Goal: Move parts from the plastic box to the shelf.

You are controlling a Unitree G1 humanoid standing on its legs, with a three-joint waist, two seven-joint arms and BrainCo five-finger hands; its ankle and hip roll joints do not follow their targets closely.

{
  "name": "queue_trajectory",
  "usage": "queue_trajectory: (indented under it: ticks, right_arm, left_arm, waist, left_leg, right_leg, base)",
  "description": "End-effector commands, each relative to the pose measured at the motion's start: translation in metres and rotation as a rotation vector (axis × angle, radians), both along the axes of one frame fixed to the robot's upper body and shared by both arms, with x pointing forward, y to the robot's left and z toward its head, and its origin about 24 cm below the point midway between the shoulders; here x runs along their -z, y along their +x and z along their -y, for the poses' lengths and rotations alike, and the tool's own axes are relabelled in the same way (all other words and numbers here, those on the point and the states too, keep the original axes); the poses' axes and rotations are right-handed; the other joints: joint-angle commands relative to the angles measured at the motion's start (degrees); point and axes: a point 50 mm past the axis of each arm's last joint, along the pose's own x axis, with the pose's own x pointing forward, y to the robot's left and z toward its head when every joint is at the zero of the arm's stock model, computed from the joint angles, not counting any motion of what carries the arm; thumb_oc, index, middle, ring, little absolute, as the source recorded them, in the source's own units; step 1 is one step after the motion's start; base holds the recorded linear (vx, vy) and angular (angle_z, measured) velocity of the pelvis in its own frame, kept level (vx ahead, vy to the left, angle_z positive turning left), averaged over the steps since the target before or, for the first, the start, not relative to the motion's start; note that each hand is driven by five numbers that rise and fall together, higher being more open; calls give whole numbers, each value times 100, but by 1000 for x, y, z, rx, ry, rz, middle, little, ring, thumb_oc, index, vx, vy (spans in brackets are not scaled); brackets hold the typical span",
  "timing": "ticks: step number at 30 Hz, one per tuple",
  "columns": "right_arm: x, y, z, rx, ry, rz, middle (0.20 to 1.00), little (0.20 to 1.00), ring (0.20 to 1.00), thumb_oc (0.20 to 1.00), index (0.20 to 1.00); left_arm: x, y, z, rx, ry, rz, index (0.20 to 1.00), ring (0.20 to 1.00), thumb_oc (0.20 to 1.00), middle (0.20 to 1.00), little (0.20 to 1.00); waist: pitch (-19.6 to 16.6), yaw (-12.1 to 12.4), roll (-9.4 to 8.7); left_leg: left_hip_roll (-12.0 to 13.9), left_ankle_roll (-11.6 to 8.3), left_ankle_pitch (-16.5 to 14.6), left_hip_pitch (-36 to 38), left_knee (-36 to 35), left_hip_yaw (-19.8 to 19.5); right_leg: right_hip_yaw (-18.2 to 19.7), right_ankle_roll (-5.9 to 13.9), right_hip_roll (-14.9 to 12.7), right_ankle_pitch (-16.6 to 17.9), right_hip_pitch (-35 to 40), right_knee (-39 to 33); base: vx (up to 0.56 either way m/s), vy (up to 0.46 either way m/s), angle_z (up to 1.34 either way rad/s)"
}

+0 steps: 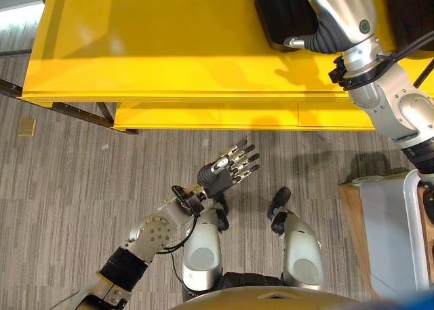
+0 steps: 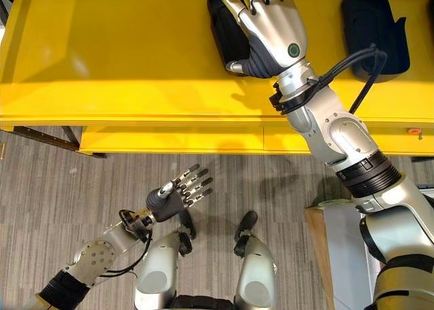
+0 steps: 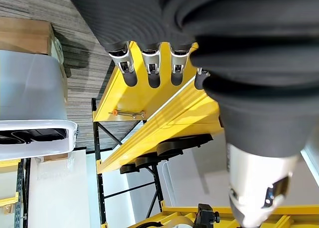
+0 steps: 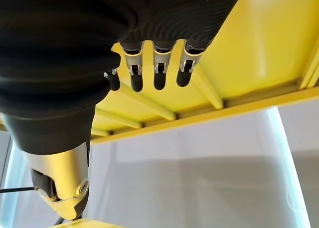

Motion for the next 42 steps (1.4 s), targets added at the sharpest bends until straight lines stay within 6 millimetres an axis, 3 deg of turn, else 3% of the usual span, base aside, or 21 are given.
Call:
queue_trajectory:
  ticks: [1, 6, 12, 23, 30, 36, 42]
  right_arm:
    - [-28, 4, -15, 62, -101, 32, 1000, 1000, 1000, 1000, 1000]
    - [-35, 10, -15, 87, -85, 12, 1000, 1000, 1000, 1000, 1000]
    - [-32, 19, -21, 134, -104, -57, 1000, 1000, 1000, 1000, 1000]
    - [-35, 34, -4, 247, -5, -113, 1000, 1000, 1000, 1000, 1000]
    - [-26, 46, 3, 316, -4, -196, 1000, 1000, 1000, 1000, 1000]
    - [-24, 48, 0, 353, -97, -212, 1000, 1000, 1000, 1000, 1000]
    - [-30, 50, -1, 438, -265, -145, 1000, 1000, 1000, 1000, 1000]
  left_arm:
    - [36, -41, -2, 216, -82, -1, 1000, 1000, 1000, 1000, 1000]
    - [38, -46, 7, 323, -57, 79, 1000, 1000, 1000, 1000, 1000]
    - [34, -36, 10, 298, -69, 91, 1000, 1000, 1000, 1000, 1000]
    - [31, -37, 12, 318, -113, 61, 1000, 1000, 1000, 1000, 1000]
    - [29, -32, 14, 313, -104, 71, 1000, 1000, 1000, 1000, 1000]
    - [31, -33, 15, 302, -139, -44, 1000, 1000, 1000, 1000, 1000]
    - [31, -30, 8, 280, -118, -31, 1000, 1000, 1000, 1000, 1000]
  waist:
    - [-353, 241, 141]
    - [-285, 226, 143]
    - [-163, 179, 195]
    - [-103, 216, 190]
    - [-103, 223, 179]
    - [-103, 237, 172]
    - [-103, 306, 182]
  left_leg:
    - [328, -386, -93, 106, 1, -384]
    - [399, -403, -76, -29, 74, -408]
    - [423, -417, -40, -151, 99, -387]
    - [512, -470, 22, -408, 132, -370]
    - [556, -501, 58, -520, 130, -361]
    - [594, -527, 88, -574, 122, -338]
    - [607, -550, 124, -672, 118, -365]
  right_leg:
    - [35, 580, -396, -517, -250, 812]
    - [59, 540, -393, -579, -374, 952]
    - [107, 528, -385, -575, -511, 993]
    - [70, 499, -393, -560, -738, 1047]
    - [44, 473, -373, -548, -820, 1016]
    - [7, 470, -384, -538, -860, 1003]
    - [-39, 479, -405, -512, -943, 1016]
  base:
    - [-26, -45, -10]
    - [-20, -31, -1]
    - [-26, -9, -2]
    - [-24, -26, -2]
    - [-10, -7, 0]
    - [-2, -3, 1]
    - [-18, -18, 5]
